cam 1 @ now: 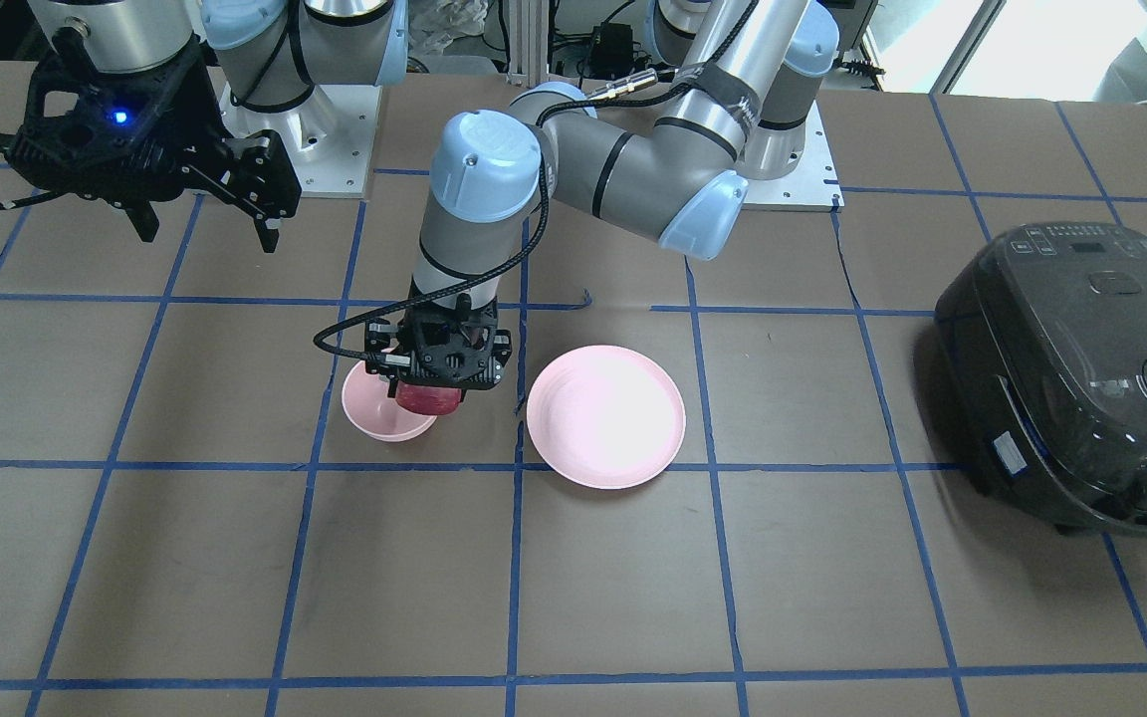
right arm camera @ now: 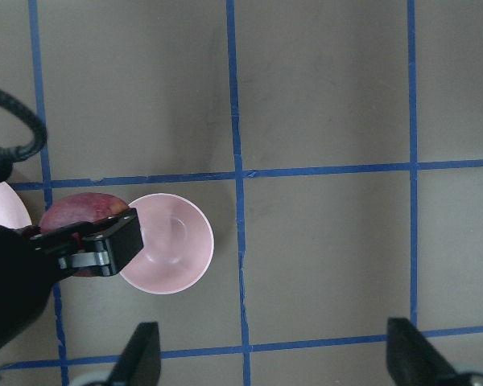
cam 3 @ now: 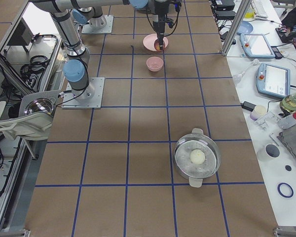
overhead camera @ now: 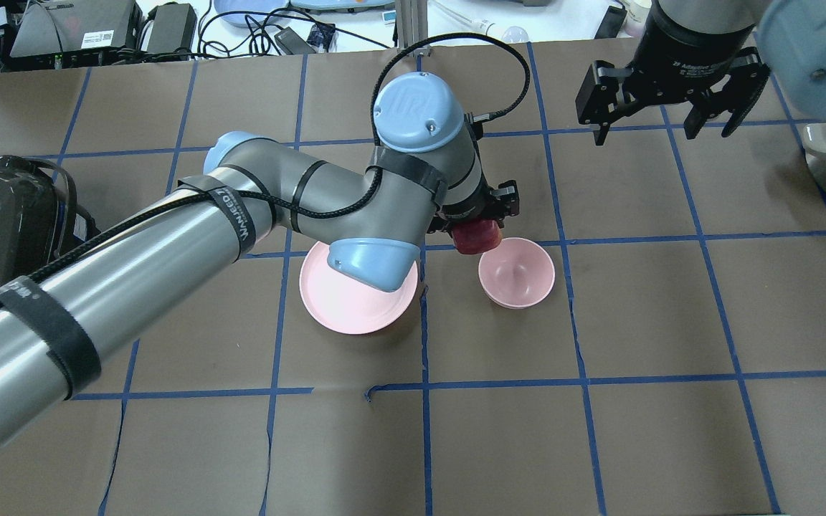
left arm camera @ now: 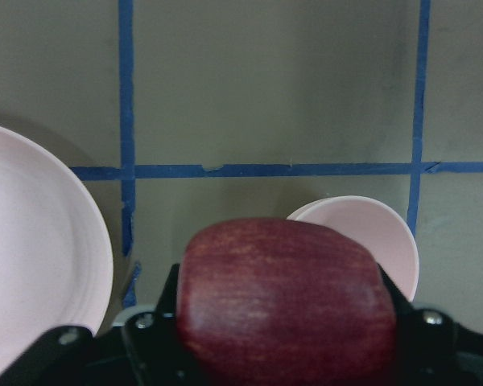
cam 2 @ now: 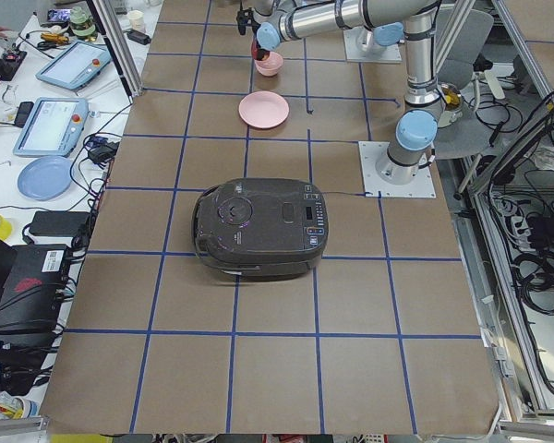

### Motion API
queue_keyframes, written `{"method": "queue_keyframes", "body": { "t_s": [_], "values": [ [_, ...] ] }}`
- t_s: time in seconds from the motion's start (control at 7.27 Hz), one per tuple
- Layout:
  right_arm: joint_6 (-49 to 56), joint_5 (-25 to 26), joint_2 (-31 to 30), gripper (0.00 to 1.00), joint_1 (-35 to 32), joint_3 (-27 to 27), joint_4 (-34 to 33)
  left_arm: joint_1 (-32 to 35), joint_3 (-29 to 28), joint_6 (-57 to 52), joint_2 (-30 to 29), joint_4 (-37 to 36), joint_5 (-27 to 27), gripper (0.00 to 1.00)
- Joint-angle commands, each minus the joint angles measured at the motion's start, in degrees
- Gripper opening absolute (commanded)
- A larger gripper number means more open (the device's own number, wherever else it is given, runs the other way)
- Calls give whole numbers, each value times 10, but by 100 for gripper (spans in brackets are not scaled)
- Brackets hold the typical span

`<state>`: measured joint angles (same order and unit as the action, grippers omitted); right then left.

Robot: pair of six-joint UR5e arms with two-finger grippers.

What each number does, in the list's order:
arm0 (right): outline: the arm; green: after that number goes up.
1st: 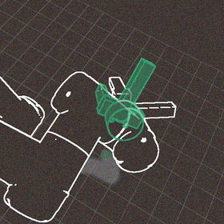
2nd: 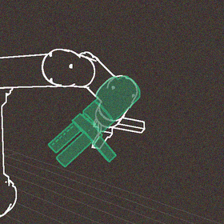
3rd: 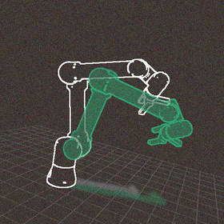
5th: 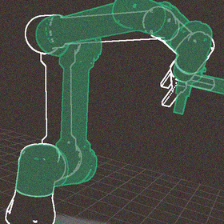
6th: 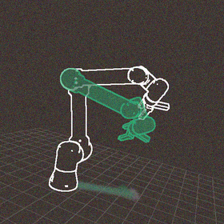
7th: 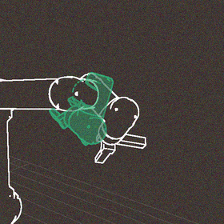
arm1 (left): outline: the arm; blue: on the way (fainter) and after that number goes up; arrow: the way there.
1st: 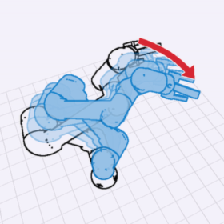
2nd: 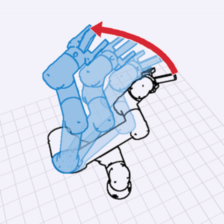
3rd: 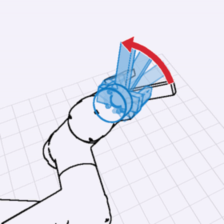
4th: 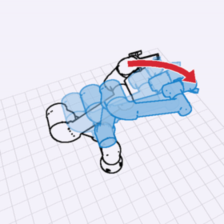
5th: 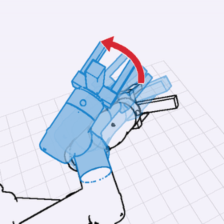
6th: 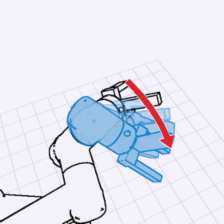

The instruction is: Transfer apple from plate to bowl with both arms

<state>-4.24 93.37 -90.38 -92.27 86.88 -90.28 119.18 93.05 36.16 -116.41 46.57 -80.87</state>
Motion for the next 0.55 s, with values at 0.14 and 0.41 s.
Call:
{"method": "queue_keyframes", "body": {
  "t_s": [0.14,0.41],
  "values": [
    [-3,-12,0,100,0,7,-7,25,-28,12,-42,2,-16,5],
    [-2,-11,1,100,0,7,-10,39,-21,15,-58,3,-17,13]
  ]
}}
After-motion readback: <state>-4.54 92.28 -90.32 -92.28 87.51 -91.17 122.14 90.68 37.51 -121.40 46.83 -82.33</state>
